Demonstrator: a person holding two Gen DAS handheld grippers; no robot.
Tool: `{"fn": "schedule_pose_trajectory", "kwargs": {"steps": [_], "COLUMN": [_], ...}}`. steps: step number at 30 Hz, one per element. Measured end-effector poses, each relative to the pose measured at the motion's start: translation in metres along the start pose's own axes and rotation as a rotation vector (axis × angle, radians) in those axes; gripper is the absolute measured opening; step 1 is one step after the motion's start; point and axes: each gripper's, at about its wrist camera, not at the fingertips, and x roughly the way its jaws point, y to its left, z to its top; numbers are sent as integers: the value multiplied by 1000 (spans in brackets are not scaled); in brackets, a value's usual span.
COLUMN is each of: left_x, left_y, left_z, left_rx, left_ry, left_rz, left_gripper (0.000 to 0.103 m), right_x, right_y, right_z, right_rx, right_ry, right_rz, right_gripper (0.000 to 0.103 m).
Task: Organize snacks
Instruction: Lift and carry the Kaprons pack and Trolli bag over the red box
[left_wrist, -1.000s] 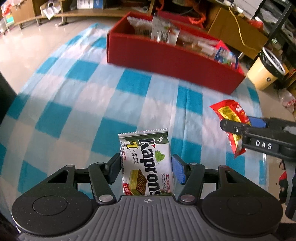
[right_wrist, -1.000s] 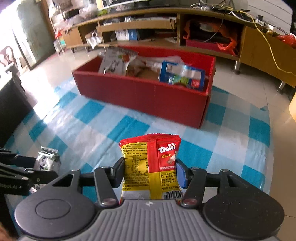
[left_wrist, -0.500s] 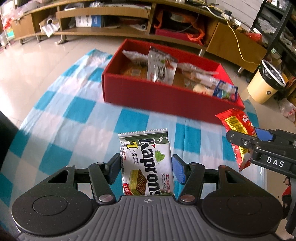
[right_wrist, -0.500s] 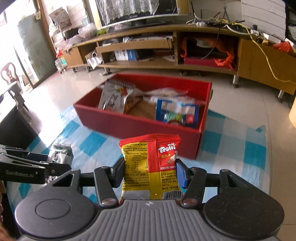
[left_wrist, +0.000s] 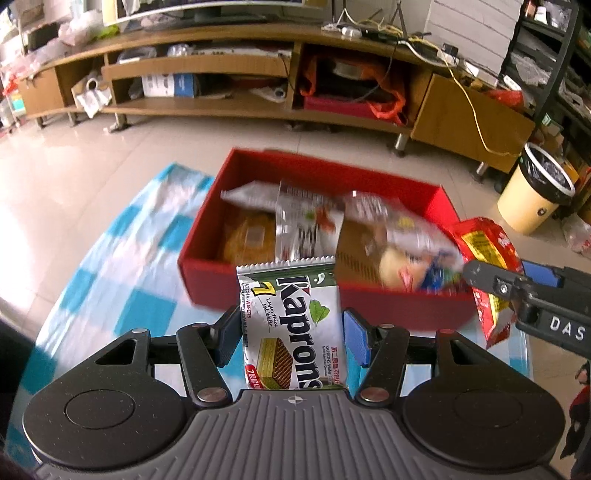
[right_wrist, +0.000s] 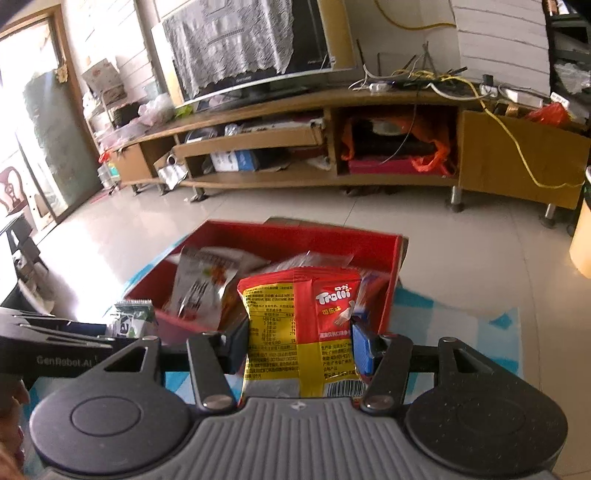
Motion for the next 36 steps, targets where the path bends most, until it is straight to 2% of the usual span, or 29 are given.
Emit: {"fn": "schedule_pose_trajectory", "kwargs": {"steps": [14,36], "left_x": [23,45], "left_y": [-7,-16], "left_z": [37,51], "left_rx": [19,46], "left_ry": [-35,-46], "left_rz": [14,27], "left_gripper": [66,66], "right_x": [23,50], "right_y": [-1,-7], "right_z": [20,32], "right_rx": [13,12], "right_ry": [-25,-15], "right_rz": [-1,-33], "right_gripper": [54,54]}}
